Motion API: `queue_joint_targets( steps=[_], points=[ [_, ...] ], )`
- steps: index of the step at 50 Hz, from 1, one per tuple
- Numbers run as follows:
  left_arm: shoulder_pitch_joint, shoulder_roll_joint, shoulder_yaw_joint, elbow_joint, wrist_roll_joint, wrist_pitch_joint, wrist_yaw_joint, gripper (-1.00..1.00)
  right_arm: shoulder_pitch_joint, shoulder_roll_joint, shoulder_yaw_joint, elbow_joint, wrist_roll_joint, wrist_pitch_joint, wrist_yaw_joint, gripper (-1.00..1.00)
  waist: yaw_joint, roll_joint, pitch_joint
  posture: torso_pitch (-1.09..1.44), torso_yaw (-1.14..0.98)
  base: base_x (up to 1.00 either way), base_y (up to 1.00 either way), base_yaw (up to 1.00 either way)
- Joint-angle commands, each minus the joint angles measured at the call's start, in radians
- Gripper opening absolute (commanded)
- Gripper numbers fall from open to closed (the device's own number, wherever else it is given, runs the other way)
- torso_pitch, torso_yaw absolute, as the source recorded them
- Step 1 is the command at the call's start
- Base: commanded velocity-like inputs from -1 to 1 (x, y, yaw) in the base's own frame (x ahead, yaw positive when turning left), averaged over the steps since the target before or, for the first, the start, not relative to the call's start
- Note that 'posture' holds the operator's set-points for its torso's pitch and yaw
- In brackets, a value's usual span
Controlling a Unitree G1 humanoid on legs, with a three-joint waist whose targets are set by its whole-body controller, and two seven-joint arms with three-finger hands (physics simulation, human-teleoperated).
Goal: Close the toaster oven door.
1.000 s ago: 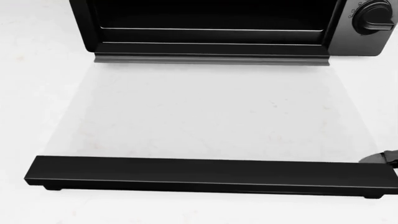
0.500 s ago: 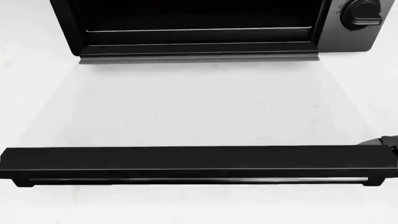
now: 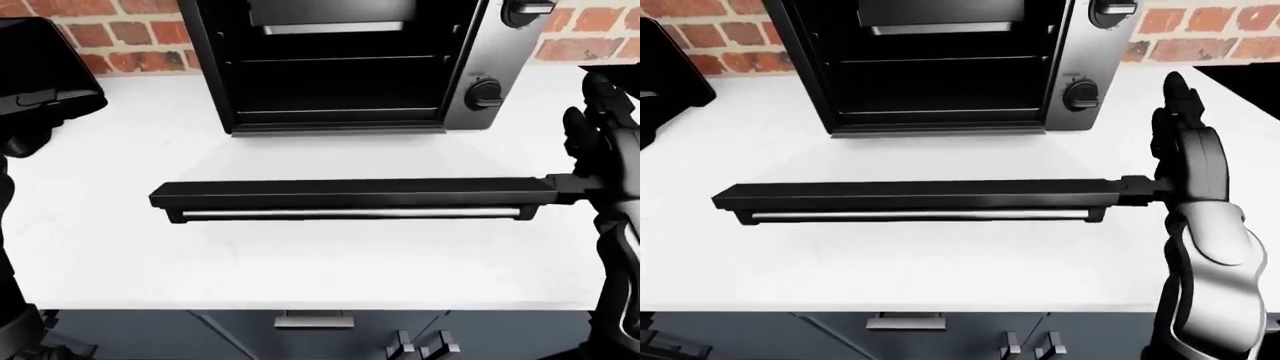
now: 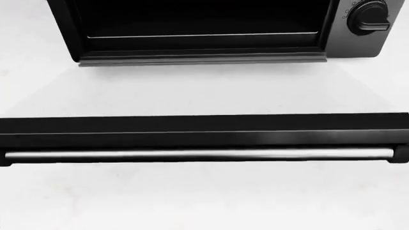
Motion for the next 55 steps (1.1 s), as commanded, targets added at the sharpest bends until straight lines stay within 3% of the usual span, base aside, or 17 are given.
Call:
queue_joint_targets(
  steps=[1, 32, 46, 55],
  points=[
    [-0.025, 0.023, 0.017, -0.028, 0.003, -0.028, 0.001, 1.0, -0.033, -0.016, 0.009, -0.071, 0.058, -0.034, -0.002, 1.0, 0.004, -0.007, -0.027, 0.0, 0.0, 0.0, 0.0, 0.0],
    [-0.026, 0.029, 0.019, -0.004, 0.01, -0.043, 0.012, 1.0, -0.161, -0.084, -0.022, -0.156, 0.317, 0.267, -0.211, 1.0, 0.011, -0.008, -0.024, 0.0, 0.0, 0.0, 0.0, 0.0],
    [-0.027, 0.028, 0.018, -0.003, 0.013, -0.043, 0.01, 1.0, -0.23, -0.122, -0.063, -0.124, 0.543, 0.387, -0.396, 1.0, 0.013, -0.009, -0.023, 0.0, 0.0, 0.0, 0.0, 0.0],
    [-0.027, 0.03, 0.02, -0.007, 0.009, -0.038, 0.012, 1.0, -0.235, -0.158, -0.057, -0.097, 0.679, 0.389, -0.511, 1.0, 0.013, -0.012, -0.02, 0.0, 0.0, 0.0, 0.0, 0.0]
  ],
)
